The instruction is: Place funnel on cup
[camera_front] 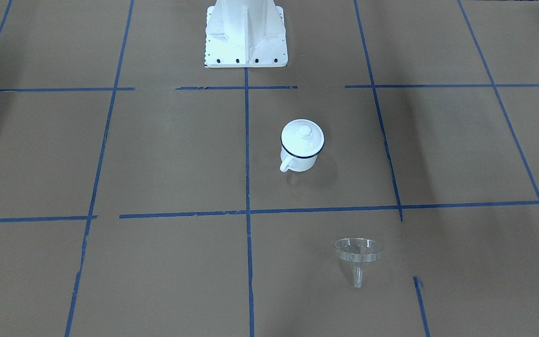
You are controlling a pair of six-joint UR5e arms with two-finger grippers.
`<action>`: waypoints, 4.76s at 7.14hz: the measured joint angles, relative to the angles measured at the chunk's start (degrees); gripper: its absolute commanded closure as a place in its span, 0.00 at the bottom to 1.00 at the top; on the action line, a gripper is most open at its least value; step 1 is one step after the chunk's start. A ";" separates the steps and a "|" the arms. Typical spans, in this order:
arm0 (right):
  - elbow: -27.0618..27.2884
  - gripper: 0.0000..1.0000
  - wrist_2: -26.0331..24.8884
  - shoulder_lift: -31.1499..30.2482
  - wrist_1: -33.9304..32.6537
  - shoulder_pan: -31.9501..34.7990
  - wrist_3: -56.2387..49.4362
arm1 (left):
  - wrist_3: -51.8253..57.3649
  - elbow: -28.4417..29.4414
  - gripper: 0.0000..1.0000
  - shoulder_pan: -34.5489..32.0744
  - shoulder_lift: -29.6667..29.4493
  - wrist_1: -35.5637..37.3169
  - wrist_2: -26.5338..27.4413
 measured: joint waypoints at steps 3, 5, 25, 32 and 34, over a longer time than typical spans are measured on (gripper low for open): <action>0.01 0.00 0.00 0.00 0.00 0.00 0.00 | -0.04 0.27 0.00 0.00 0.02 -0.01 0.04; 0.05 0.00 0.00 0.00 0.00 0.00 0.00 | 0.01 0.24 0.00 0.02 0.01 -0.03 0.07; 0.08 0.00 0.00 0.00 0.00 0.00 0.00 | -63.75 -16.35 0.03 46.60 -36.88 19.82 12.92; 0.08 0.00 0.00 0.00 0.00 0.00 0.00 | -69.69 -11.95 0.30 52.26 -38.77 14.79 14.49; 0.08 0.00 0.00 0.00 0.00 0.00 0.00 | -69.78 -11.37 0.36 52.45 -38.81 14.14 14.49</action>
